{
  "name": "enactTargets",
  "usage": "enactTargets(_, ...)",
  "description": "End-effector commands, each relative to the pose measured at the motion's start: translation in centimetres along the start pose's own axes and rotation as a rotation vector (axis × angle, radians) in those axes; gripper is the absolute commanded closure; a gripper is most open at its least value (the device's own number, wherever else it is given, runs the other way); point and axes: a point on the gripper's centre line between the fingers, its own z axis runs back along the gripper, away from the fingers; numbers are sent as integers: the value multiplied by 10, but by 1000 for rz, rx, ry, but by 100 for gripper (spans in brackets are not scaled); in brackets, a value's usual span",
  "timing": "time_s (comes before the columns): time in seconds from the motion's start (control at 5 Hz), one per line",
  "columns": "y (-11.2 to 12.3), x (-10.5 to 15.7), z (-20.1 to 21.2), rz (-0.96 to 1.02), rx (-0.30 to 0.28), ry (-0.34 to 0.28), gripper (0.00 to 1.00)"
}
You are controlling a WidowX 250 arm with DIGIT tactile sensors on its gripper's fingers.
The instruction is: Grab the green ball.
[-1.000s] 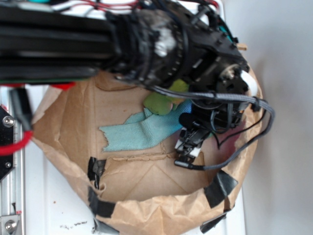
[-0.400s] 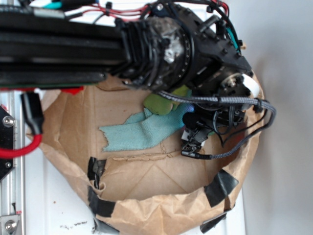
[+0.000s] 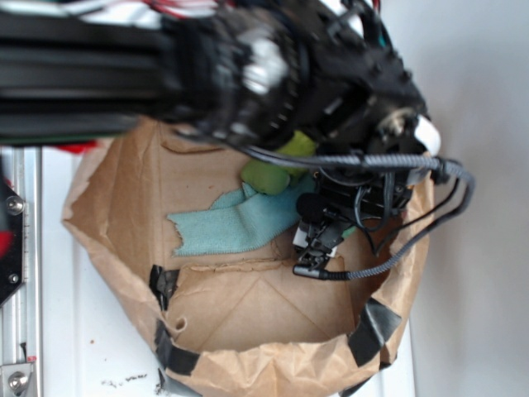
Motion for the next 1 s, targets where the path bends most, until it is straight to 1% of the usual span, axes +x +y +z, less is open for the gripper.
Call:
enactTargets(0.0,-9,7,71,115,74,-16,100)
enactTargets(0.2,-22,-9,86,207,138,4,100)
enactTargets(0.4,-27,-20,97,263,201,-15,100)
enactTargets(0.6,-29,-32,108,334,257,-21,100)
enactTargets(0.8,-31,-36,108,329,256,-1,100)
